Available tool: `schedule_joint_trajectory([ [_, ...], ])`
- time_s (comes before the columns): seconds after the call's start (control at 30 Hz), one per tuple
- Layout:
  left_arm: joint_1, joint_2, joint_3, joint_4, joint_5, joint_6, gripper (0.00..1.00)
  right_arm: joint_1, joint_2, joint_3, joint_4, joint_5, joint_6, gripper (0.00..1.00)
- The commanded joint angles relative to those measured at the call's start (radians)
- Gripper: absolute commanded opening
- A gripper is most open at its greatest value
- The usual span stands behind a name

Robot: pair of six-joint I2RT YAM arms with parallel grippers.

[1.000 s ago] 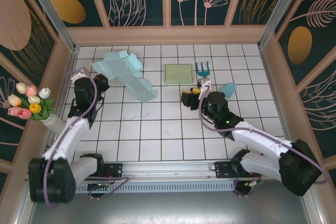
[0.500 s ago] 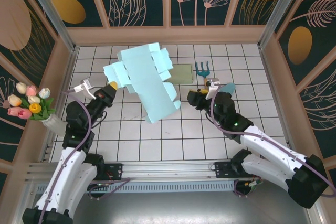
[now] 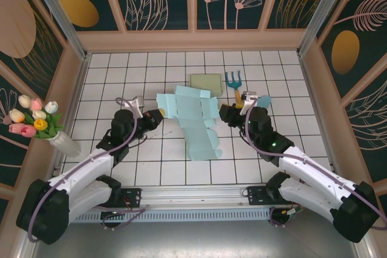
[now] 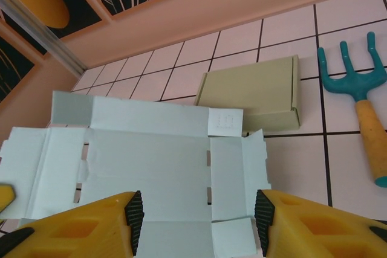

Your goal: Fold the paper box

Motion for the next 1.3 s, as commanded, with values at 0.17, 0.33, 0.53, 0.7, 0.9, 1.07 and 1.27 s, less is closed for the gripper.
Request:
schedule_joint_trajectory([
  [0.17, -0.011, 0.127, 0.041, 0.031, -0.027, 0.139, 0.0, -0.009, 0.15, 0.027, 0.046, 0.034, -0.116, 0.55],
  [0.33, -0.039, 0.093, 0.064, -0.082, -0.223, 0.273, 0.0, -0.01, 0.295, 0.075, 0.175, -0.041, -0.471, 0.56],
  [0.53, -0.045, -0.002, -0.013, -0.043, -0.321, 0.372, 0.0, -0.065, 0.492, 0.331, -0.04, -0.194, -0.816, 0.53],
  [0.7, -0.046, -0.066, -0.12, 0.086, -0.309, 0.426, 0.0, -0.098, 0.617, 0.519, -0.238, -0.267, -1.037, 0.51],
  [0.9, -0.086, -0.094, -0.164, 0.152, -0.312, 0.469, 0.0, -0.148, 0.654, 0.539, -0.227, -0.488, -1.386, 0.49],
  [1.07, -0.141, -0.109, -0.194, 0.198, -0.316, 0.498, 0.0, -0.182, 0.772, 0.705, -0.369, -0.519, -1.475, 0.49],
  [1.27, -0.155, -0.125, -0.199, 0.199, -0.318, 0.501, 0.0, -0.195, 0.89, 0.827, -0.515, -0.505, -1.553, 0.48],
])
